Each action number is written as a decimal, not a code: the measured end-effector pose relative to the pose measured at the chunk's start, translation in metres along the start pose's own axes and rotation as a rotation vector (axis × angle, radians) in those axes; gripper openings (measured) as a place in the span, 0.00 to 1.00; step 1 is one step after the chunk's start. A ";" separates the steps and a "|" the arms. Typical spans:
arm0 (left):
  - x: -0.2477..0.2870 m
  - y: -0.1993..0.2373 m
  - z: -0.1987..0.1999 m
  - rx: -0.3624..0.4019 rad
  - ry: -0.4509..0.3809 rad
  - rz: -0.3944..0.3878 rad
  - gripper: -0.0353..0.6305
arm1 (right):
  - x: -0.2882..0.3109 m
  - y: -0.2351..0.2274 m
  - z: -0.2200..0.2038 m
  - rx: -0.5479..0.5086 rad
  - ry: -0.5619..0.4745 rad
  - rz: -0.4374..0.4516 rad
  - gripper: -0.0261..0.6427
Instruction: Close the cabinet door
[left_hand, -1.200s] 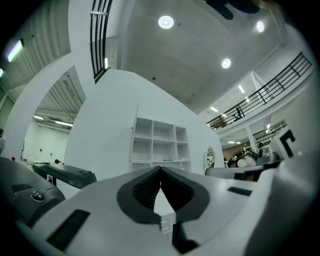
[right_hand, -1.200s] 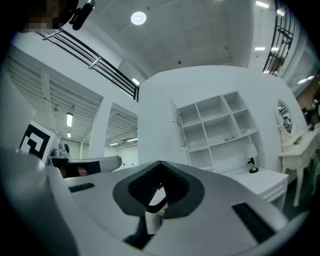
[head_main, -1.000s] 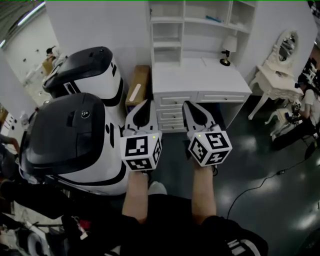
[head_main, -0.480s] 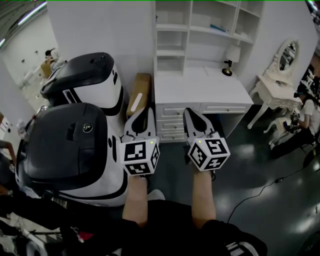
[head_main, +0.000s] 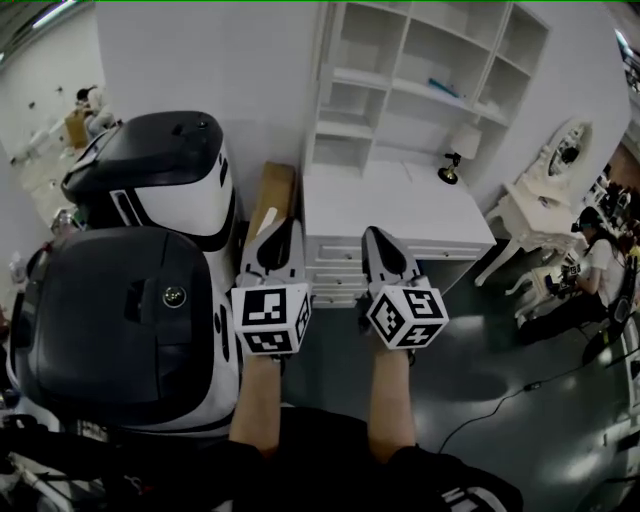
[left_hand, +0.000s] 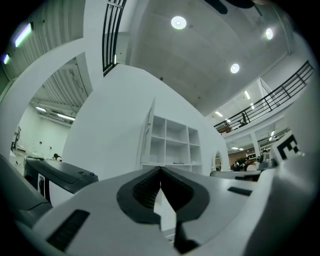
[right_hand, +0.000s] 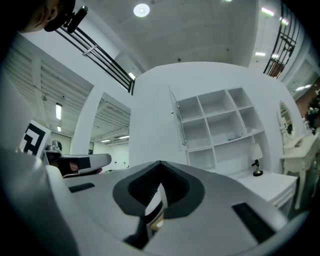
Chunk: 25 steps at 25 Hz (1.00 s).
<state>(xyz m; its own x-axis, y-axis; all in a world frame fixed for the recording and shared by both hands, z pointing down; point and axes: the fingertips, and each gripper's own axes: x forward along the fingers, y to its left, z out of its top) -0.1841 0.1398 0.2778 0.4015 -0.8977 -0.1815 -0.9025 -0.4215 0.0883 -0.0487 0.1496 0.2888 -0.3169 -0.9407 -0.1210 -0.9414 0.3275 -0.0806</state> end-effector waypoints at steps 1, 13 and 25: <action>0.003 0.008 0.001 0.004 -0.001 -0.002 0.07 | 0.009 0.004 0.000 0.003 -0.006 0.001 0.06; 0.031 0.053 -0.012 -0.025 0.020 -0.037 0.07 | 0.049 0.010 -0.006 -0.045 -0.007 -0.044 0.06; 0.056 0.064 -0.035 -0.041 0.044 -0.032 0.07 | 0.077 0.001 -0.029 -0.030 0.003 -0.015 0.06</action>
<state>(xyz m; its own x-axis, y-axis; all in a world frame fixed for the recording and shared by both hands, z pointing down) -0.2137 0.0584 0.3075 0.4374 -0.8880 -0.1416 -0.8823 -0.4543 0.1234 -0.0771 0.0753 0.3082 -0.3032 -0.9456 -0.1175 -0.9490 0.3108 -0.0528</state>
